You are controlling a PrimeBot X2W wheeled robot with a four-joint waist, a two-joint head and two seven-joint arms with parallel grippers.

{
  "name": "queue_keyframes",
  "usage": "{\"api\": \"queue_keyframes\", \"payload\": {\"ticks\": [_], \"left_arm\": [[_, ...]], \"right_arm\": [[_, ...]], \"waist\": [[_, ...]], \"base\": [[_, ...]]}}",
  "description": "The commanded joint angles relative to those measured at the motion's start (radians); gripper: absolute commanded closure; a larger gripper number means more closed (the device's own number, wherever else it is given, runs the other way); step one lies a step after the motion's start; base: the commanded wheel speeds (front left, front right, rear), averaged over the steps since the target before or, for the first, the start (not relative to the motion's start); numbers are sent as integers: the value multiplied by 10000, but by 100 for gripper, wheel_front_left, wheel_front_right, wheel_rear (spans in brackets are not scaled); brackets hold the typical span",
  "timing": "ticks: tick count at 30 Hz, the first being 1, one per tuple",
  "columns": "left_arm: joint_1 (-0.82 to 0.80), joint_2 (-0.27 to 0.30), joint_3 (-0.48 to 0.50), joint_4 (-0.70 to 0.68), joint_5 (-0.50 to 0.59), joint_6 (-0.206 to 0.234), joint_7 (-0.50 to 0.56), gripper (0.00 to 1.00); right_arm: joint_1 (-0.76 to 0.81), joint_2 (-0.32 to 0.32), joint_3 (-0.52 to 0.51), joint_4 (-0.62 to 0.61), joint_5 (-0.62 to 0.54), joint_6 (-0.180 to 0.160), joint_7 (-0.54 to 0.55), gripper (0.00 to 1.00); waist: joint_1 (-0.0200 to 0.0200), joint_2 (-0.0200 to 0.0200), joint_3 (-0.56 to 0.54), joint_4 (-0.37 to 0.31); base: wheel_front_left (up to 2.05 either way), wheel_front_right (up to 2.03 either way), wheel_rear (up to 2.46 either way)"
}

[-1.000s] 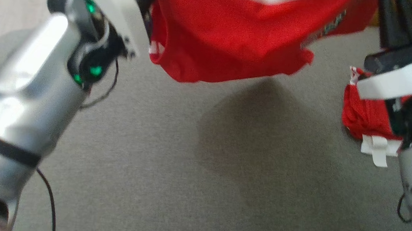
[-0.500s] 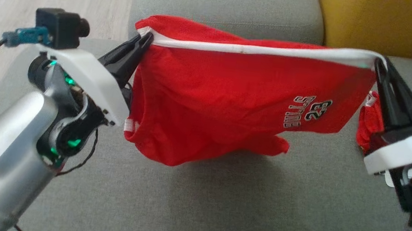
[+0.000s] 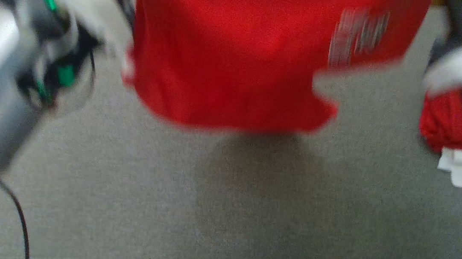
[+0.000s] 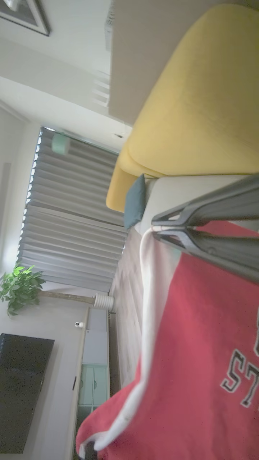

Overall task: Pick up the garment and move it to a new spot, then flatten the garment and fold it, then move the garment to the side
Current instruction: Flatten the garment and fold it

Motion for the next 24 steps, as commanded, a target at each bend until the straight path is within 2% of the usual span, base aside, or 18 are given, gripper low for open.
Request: {"api": "queue_keyframes", "payload": {"ticks": [1, 4, 6, 9, 12, 17, 20, 24], "left_arm": [[-1386, 166, 696, 139, 225, -104, -100, 100], [-3189, -442, 855, 1778, 630, -330, -512, 100], [-4332, -835, 1034, 2917, 835, -445, -947, 100], [-5719, -1435, 1490, 4444, 923, -548, -1970, 100], [-6548, -1860, 1553, 5618, 1105, -895, -2866, 100], [-6658, -2561, 1415, 7018, 949, -1775, -3617, 100], [-6278, -2919, 1190, 7690, 916, -2257, -3855, 100], [-5474, -3304, 907, 8408, 884, -2681, -4120, 100]], "right_arm": [[-1205, -292, 268, 61, -14, 33, -130, 100], [-3637, -379, 833, 1787, -109, 33, -700, 100], [-5185, -220, 967, 3017, -349, 33, -1339, 100], [-6998, 339, 592, 4811, -750, 33, -2510, 100], [-8097, 861, 155, 6253, -1204, 33, -3653, 100], [-8539, 1468, 47, 8085, -1443, 33, -4633, 100], [-8239, 1646, 265, 8930, -1338, 33, -4825, 100], [-7479, 1786, 650, 9852, -904, 33, -4952, 100]], "waist": [[0, -1, 1434, -235], [0, -1, 2429, -285], [0, -1, 2944, -351], [0, -1, 3408, -415], [0, -1, 3648, -413], [0, -1, 3915, -275], [0, -1, 4003, -147], [0, -1, 3911, 31]], "base": [[0, 0, 0], [0, 0, 0], [0, 0, 0], [0, 0, 0], [0, 0, 0], [0, 0, 0], [0, 0, 0], [0, 0, 0]]}}
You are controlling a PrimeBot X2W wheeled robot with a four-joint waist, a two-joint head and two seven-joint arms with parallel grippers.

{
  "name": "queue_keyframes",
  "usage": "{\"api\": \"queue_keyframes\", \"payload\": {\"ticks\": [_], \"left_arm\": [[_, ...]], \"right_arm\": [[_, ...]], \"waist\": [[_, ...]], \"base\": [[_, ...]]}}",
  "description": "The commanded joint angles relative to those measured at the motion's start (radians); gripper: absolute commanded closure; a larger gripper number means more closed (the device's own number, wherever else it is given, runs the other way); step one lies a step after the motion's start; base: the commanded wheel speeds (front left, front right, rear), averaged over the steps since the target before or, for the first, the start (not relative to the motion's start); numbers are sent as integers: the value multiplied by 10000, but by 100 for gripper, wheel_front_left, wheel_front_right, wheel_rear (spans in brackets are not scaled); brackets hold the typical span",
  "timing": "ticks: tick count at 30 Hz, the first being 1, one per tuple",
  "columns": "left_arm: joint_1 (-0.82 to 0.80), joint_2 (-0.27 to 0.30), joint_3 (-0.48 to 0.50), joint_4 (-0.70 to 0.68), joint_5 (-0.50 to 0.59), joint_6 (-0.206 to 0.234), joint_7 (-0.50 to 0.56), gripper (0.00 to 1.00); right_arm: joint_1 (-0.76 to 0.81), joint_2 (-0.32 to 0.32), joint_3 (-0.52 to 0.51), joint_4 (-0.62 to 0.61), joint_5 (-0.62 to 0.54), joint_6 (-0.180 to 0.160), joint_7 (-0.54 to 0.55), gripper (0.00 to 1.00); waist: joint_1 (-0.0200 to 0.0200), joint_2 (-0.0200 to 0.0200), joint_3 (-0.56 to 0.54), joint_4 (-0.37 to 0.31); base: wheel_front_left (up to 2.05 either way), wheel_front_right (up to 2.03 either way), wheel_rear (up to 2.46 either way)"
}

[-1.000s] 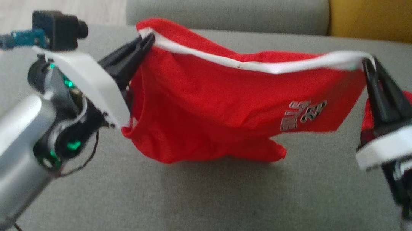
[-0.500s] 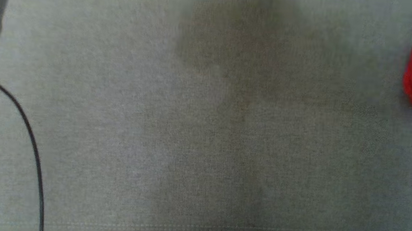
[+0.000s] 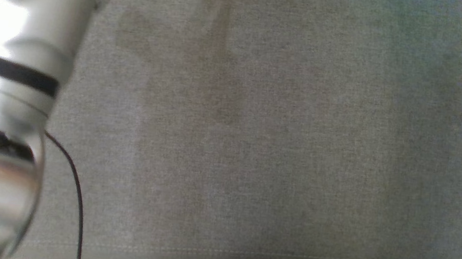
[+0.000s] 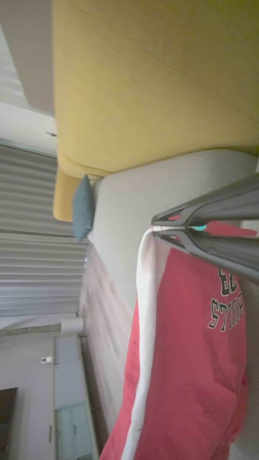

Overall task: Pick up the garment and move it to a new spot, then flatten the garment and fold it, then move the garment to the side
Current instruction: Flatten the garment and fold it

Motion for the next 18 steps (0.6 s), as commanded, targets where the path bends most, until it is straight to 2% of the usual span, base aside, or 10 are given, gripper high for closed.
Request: {"api": "queue_keyframes", "payload": {"ticks": [1, 5, 9, 14, 15, 18], "left_arm": [[-70, 227, 55, -123, -18, -96, -97, 100], [1017, 41, -281, 283, -170, -346, -193, 100], [2200, 91, -1002, 300, -176, -422, -100, 100], [3622, 596, -2281, -594, -307, -430, 129, 100], [4090, 871, -2681, -954, -442, -430, 244, 100], [4675, 1332, -3241, -1374, -487, -431, 303, 100]], "right_arm": [[325, 247, 202, -89, 152, 31, -113, 100], [1333, 210, 951, 480, 788, 31, -147, 100], [2256, -39, 1806, 779, 1474, 31, -14, 100], [3237, -552, 3094, 411, 2589, 31, 506, 100], [3591, -863, 3656, 111, 3045, 31, 797, 100], [4070, -1358, 4501, -447, 3734, 31, 1231, 100]], "waist": [[-2, 0, -121, 85], [-2, 0, -528, 216], [-2, 0, -1013, 291], [-2, 0, -1572, 265], [-2, 0, -1792, 236], [-2, 0, -2152, 138]], "base": [[0, 0, 0], [0, 0, 0], [0, 0, 0], [0, 0, 0], [0, 0, 0], [0, 0, 0]]}}
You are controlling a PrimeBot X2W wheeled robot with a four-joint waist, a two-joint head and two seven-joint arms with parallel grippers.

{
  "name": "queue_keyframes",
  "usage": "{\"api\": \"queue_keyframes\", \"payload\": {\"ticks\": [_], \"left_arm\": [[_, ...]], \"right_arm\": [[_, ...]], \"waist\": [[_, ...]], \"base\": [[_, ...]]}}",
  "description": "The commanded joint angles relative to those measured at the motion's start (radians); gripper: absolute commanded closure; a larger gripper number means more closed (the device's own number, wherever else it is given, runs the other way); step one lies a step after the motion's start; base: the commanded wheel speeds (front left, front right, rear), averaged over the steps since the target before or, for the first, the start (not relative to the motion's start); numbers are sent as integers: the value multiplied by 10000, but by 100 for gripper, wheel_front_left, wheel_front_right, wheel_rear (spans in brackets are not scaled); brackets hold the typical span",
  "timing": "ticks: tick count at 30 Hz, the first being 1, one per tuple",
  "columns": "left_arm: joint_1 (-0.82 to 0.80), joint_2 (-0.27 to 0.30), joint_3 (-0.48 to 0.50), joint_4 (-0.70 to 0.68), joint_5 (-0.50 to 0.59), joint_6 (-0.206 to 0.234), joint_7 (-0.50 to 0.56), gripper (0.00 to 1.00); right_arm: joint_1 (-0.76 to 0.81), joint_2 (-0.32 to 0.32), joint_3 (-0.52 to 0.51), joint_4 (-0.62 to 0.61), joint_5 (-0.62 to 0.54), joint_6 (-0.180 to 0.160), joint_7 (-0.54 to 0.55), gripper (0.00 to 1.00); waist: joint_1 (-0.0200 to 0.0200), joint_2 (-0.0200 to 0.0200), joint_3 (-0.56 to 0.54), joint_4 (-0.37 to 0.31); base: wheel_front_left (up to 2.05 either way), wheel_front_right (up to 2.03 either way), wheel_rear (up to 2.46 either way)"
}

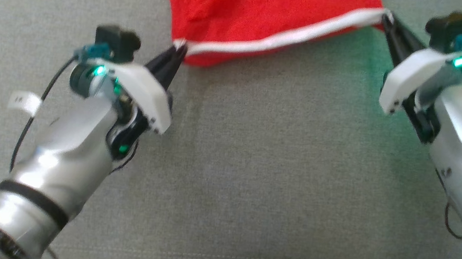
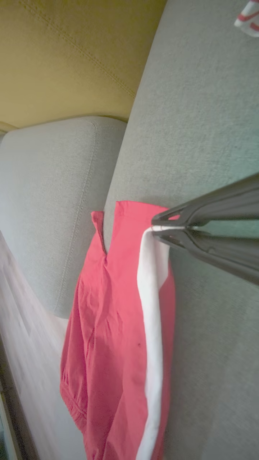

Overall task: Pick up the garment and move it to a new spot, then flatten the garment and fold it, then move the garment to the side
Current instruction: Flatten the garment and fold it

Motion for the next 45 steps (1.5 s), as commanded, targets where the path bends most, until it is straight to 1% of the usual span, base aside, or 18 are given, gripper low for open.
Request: {"api": "queue_keyframes", "payload": {"ticks": [1, 5, 12, 17, 19, 22, 26, 29, 33, 36, 38, 41, 45], "left_arm": [[-122, 521, 118, -369, -51, -59, 13, 100], [513, 947, -242, -794, -248, -60, -23, 100], [1403, 1424, -598, -1564, -479, -60, 7, 100], [2249, 1842, -955, -2412, -615, -57, 396, 100], [2627, 2063, -1043, -2887, -703, 8, 536, 100], [3256, 2362, -998, -3812, -1041, 258, 689, 100], [4027, 2900, -1049, -5228, -1281, 805, 980, 100], [4545, 3345, -1216, -6326, -1335, 1203, 1295, 100], [5000, 3818, -1291, -7541, -1375, 1730, 1533, 100], [5086, 4008, -1185, -8143, -1401, 2045, 1557, 100], [5021, 4060, -1061, -8362, -1402, 2216, 1536, 100], [4828, 4059, -865, -8517, -1409, 2383, 1504, 100], [4445, 4011, -631, -8560, -1412, 2439, 1508, 100]], "right_arm": [[224, -213, 335, -464, 319, 31, 138, 100], [685, -887, 1211, -1131, 1150, 31, 618, 100], [1543, -2045, 2508, -2343, 2518, 31, 1471, 100], [2310, -2807, 3207, -3334, 3627, 31, 2198, 100], [2579, -3166, 3462, -3736, 4000, 31, 2544, 100], [2895, -3688, 3783, -4337, 4411, 31, 2976, 100], [3326, -4341, 4061, -5100, 4957, 31, 3431, 100], [3625, -4893, 4290, -5722, 5148, 31, 3792, 100], [3946, -5525, 4216, -6402, 5521, 31, 4129, 100], [3918, -5784, 3909, -6559, 5538, 31, 4117, 100], [3817, -5809, 3707, -6560, 5448, 31, 4105, 100], [3548, -5694, 3374, -6476, 5278, 31, 4070, 100], [2978, -5475, 2943, -6297, 5026, 31, 4091, 100]], "waist": [[-1, -1, -339, -103], [-1, -1, -813, -233], [-1, -1, -1711, -306], [-1, -1, -2508, -297], [-1, -1, -2775, -315], [-1, -1, -3090, -393], [-1, -1, -3449, -503], [-1, -1, -3622, -577], [-1, -1, -3742, -650], [-1, -1, -3726, -654], [-1, -1, -3637, -600], [-1, -1, -3451, -445], [-1, -1, -2950, -66]], "base": [[0, 0, 0], [0, 0, 0], [0, 0, 0], [0, 0, 0], [0, 0, 0], [0, 0, 0], [0, 0, 0], [0, 0, 0], [0, 0, 0], [0, 0, 0], [0, 0, 0], [0, 0, 0], [0, 0, 0]]}}
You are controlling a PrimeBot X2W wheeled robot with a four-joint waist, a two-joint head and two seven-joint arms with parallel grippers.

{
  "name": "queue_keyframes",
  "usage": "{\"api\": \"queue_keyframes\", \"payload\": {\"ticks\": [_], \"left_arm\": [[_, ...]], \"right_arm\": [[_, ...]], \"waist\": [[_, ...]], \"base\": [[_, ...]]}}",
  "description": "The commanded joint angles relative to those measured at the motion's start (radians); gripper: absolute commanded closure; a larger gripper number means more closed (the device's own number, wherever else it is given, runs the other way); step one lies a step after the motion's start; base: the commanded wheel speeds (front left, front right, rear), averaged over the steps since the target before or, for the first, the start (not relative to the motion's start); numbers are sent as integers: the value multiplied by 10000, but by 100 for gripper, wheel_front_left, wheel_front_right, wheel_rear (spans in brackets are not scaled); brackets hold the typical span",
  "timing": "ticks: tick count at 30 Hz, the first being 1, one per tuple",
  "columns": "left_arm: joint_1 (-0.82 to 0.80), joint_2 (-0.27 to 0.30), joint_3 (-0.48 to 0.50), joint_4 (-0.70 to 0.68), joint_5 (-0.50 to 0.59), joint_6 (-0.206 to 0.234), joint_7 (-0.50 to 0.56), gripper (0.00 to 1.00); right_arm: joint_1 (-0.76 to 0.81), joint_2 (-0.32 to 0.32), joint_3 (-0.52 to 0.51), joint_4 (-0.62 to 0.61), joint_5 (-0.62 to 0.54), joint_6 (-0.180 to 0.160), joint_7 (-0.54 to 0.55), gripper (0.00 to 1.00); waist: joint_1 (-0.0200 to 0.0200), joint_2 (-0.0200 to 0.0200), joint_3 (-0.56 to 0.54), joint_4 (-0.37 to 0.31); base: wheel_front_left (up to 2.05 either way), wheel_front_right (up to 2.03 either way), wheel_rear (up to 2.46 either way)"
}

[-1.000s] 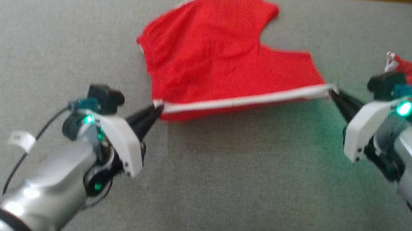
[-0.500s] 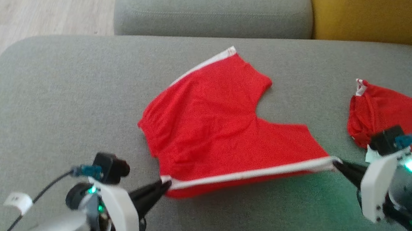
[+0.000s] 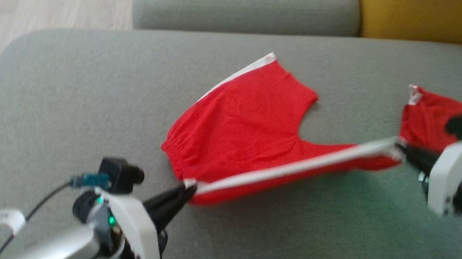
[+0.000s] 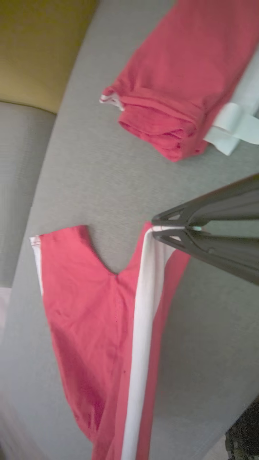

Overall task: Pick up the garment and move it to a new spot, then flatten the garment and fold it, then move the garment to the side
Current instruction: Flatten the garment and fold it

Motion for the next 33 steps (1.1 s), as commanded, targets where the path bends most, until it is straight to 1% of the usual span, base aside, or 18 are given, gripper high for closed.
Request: {"api": "queue_keyframes", "payload": {"ticks": [1, 7, 13, 22, 26, 33], "left_arm": [[-769, 329, 581, -227, -77, 46, -99, 100], [-1618, -129, 755, 208, 11, -123, -21, 100], [-2513, -832, 877, 1056, 110, -363, -72, 100], [-3592, -1851, 907, 2488, 209, -882, -249, 100], [-3983, -2226, 964, 3061, 230, -1110, -435, 100], [-4609, -2871, 945, 4026, 336, -1469, -702, 100]], "right_arm": [[-398, -241, -271, -32, -111, 31, -59, 100], [-1559, 108, -700, 468, -559, 31, 188, 100], [-2905, 569, -720, 1061, -982, 31, 493, 100], [-4656, 897, -112, 2035, -1611, 31, 685, 100], [-5367, 1081, 331, 2449, -1878, 31, 668, 100], [-6263, 1319, 1086, 3212, -2022, 31, 513, 100]], "waist": [[1, -1, 320, 260], [1, -1, 1233, 1018], [1, -1, 2014, 1646], [1, -1, 3074, 2514], [1, -1, 3515, 2729], [1, -1, 4099, 3051]], "base": [[0, 0, 0], [0, 0, 0], [0, 0, 0], [0, 0, 0], [0, 0, 0], [0, 0, 0]]}}
